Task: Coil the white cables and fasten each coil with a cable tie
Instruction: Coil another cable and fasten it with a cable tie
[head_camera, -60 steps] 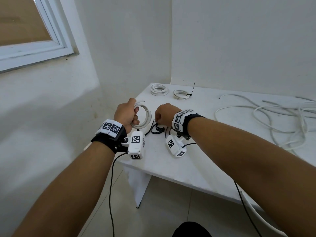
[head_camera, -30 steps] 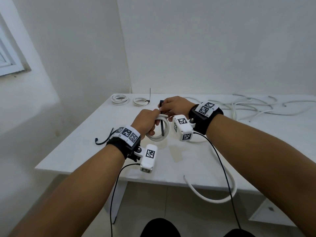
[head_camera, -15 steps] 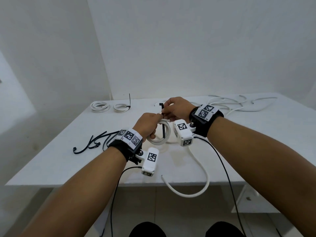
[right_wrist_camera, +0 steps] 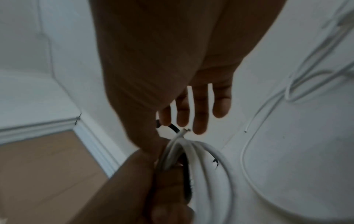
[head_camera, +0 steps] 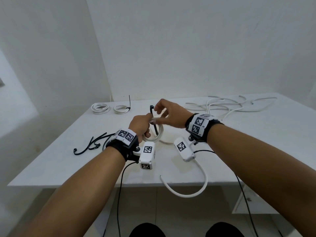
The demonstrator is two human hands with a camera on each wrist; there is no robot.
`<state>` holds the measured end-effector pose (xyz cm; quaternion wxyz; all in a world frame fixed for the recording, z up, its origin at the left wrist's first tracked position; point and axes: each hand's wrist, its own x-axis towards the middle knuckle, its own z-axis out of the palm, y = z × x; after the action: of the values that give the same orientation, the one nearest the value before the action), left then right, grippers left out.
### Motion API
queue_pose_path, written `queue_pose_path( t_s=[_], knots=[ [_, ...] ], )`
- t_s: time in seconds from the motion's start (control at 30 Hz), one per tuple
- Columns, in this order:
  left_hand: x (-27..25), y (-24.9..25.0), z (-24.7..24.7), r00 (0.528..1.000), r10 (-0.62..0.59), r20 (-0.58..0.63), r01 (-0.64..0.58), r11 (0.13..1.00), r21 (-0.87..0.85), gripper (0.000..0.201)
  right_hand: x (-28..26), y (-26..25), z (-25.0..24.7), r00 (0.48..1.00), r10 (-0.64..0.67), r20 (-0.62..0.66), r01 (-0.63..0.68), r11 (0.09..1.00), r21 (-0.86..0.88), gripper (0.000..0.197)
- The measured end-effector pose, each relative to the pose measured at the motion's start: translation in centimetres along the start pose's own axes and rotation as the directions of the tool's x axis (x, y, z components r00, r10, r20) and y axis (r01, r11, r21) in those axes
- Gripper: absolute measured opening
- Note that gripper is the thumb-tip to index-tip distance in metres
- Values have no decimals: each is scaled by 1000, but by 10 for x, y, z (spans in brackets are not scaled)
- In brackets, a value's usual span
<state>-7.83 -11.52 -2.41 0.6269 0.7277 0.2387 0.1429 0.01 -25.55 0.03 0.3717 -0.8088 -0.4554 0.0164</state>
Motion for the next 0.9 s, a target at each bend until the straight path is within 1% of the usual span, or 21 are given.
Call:
queue_pose_path(
  t_s=[0.03,0.1,0.13,0.2,0.3,0.37,0.43,0.47,0.53,0.6,0.73,0.83,0.9],
  knots=[
    [1,0,-1,1000,-7,-10,6,1000,-19,25,-2,-1,1,998,-43,48,46,997,-69,48],
    [0,0,-2,999,-31,-23,30,998,-56,26,-6,-1,6,991,-75,108,93,981,-170,63],
    [0,1,-1,999,-43,-25,41,997,-70,26,-7,-1,8,991,-80,105,101,973,-207,67],
    [-1,0,1,999,-47,-27,45,996,-74,26,-8,-1,10,992,-106,68,121,954,-273,69],
    [-1,-1,1,999,-34,-42,31,997,-71,24,-8,-3,13,989,-142,39,146,922,-359,58],
    [-1,-1,-1,998,-37,-58,32,996,-84,24,-9,-6,15,981,-193,21,184,888,-421,38],
    [-2,1,-3,997,-37,-66,31,996,-81,24,-8,-7,15,956,-291,-30,238,832,-502,16],
    [-2,1,-4,997,-32,-68,27,997,-78,24,-8,-8,14,946,-320,-45,247,805,-539,14],
    [-2,3,-5,997,-30,-76,23,996,-91,23,-5,-11,12,945,-325,-32,244,769,-591,21],
    [-2,4,-5,996,-41,-80,31,993,-118,26,-5,-15,12,950,-311,-3,247,758,-603,24],
    [-3,6,-5,996,-64,-69,49,980,-195,33,-8,-17,12,952,-305,8,268,824,-498,23],
    [-2,4,-5,994,-81,-70,64,973,-222,45,-12,-18,12,945,-325,14,295,839,-457,20],
    [-3,4,-5,993,-91,-75,72,971,-229,35,-15,-19,12,941,-336,22,311,840,-445,18]
  ],
)
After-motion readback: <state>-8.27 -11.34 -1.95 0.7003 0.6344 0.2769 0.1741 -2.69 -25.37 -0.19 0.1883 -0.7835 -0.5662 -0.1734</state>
